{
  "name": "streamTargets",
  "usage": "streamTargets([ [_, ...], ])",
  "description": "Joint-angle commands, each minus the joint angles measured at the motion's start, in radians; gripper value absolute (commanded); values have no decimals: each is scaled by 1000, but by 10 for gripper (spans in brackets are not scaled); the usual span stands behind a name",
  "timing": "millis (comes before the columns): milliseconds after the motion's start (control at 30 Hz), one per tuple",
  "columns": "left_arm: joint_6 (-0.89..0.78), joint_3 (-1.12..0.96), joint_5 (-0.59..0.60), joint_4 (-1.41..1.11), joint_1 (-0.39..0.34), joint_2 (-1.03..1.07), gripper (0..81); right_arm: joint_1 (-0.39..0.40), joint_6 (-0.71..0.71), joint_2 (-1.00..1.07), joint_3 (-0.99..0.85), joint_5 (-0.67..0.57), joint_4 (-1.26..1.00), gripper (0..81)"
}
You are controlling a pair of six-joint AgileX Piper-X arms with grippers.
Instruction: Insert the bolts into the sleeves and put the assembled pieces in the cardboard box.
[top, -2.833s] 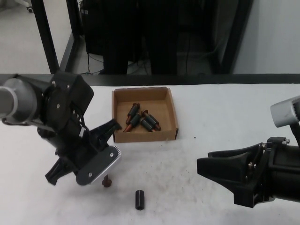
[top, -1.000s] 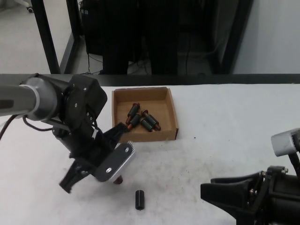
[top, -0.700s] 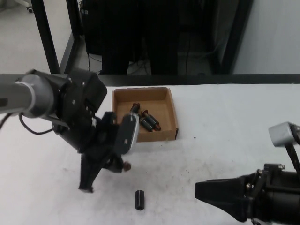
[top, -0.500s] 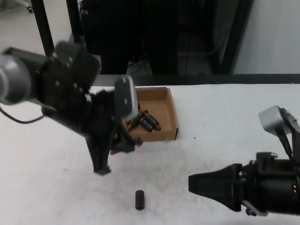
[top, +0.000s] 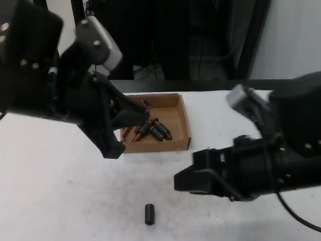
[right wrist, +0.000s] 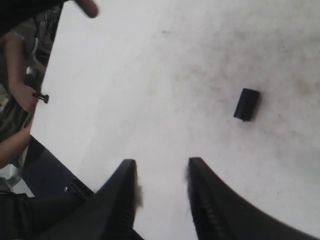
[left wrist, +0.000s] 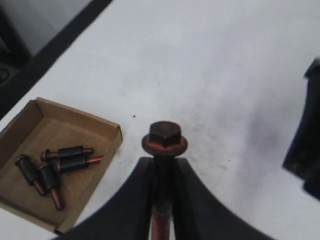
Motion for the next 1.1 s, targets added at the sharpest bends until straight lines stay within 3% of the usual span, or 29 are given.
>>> streamTargets([
  [0,-82,31,14,-75,-3,-55,8,1,-2,83,-65,-38,67,330],
  [233,-261,138,14,-191,-3,-254,8,10,-24,189,-150,-58,100,330],
  [667,-422,242,-36,-190,-3,-516,8,10,-26,341,-184,-119,141,370],
  [1067,-657,427,-84,-333,-3,-678,8,10,-52,464,-243,-76,159,370],
])
